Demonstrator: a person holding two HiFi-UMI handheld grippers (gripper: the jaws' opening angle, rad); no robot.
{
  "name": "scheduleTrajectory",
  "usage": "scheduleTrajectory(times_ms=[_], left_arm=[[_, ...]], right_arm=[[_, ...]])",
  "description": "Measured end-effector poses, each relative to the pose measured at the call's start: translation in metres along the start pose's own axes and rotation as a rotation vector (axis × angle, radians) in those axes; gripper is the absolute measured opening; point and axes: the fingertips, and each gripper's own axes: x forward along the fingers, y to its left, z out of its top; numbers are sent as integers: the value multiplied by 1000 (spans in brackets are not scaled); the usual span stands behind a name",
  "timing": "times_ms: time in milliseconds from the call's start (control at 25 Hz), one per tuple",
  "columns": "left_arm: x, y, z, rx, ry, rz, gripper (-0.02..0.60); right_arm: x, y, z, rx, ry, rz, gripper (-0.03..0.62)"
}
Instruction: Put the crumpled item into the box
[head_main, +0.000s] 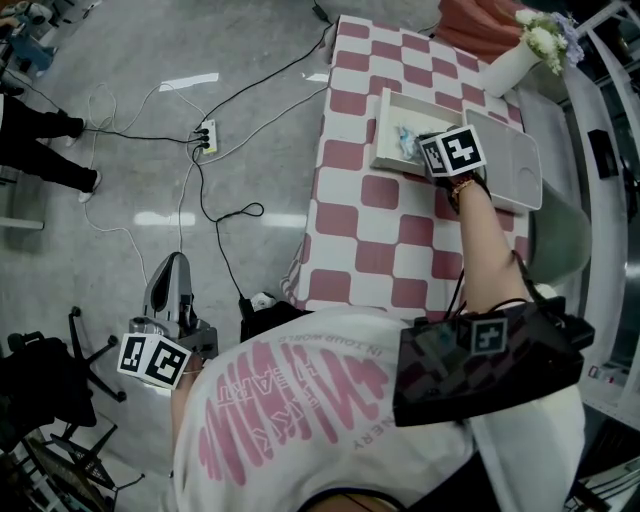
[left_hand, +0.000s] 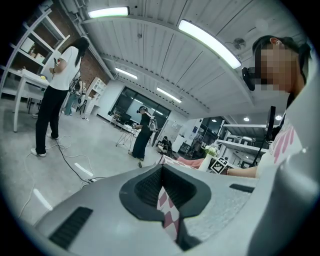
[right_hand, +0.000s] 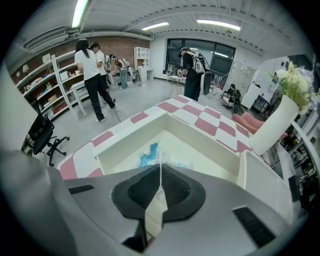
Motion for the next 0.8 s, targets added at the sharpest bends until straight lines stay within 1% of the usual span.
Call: scheduleTrajectory(times_ms=[440, 800], left_arm=[[1, -4, 0, -1, 8, -12, 8], [1, -9, 15, 22, 4, -20, 8]], right_arm=[[-2, 1, -1, 2, 17, 6, 8], [0, 1, -4, 13, 23, 6, 8]])
